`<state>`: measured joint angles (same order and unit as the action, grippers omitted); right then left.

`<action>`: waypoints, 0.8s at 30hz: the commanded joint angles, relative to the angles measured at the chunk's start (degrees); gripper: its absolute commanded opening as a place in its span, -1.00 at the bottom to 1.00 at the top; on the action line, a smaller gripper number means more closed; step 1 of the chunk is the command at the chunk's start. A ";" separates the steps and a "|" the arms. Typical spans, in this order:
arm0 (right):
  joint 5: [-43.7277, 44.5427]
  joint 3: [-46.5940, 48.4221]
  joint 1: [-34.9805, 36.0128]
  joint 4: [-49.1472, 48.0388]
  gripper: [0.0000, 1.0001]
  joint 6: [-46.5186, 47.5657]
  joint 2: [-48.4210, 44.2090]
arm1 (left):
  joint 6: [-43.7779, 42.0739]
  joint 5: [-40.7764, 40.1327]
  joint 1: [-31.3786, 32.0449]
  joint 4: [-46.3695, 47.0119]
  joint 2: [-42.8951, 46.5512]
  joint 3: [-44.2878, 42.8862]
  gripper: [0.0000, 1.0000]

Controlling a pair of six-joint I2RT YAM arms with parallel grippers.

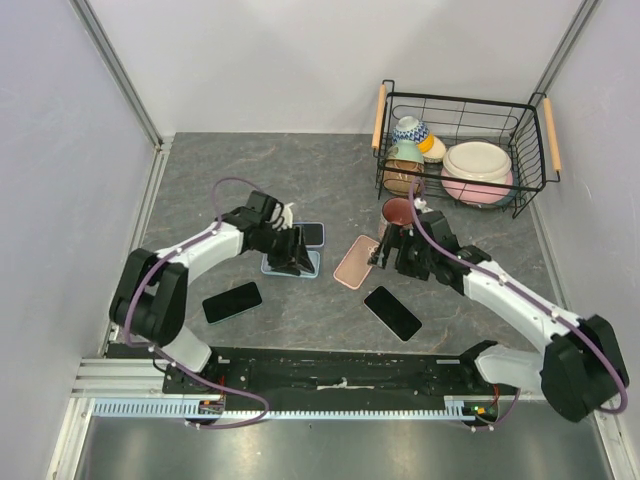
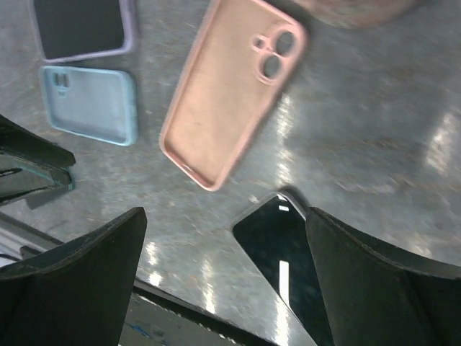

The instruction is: Put the phone into the phone case

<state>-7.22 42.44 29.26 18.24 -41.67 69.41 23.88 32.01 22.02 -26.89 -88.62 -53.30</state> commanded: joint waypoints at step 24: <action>-1.56 -18.26 -5.70 28.34 0.96 -9.39 -27.93 | 3.54 5.70 24.03 6.77 -28.18 -26.51 0.16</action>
<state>-7.07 25.98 23.73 44.60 -49.87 40.91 26.52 36.40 45.89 -21.76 -115.42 -77.80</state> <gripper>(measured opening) 0.982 0.578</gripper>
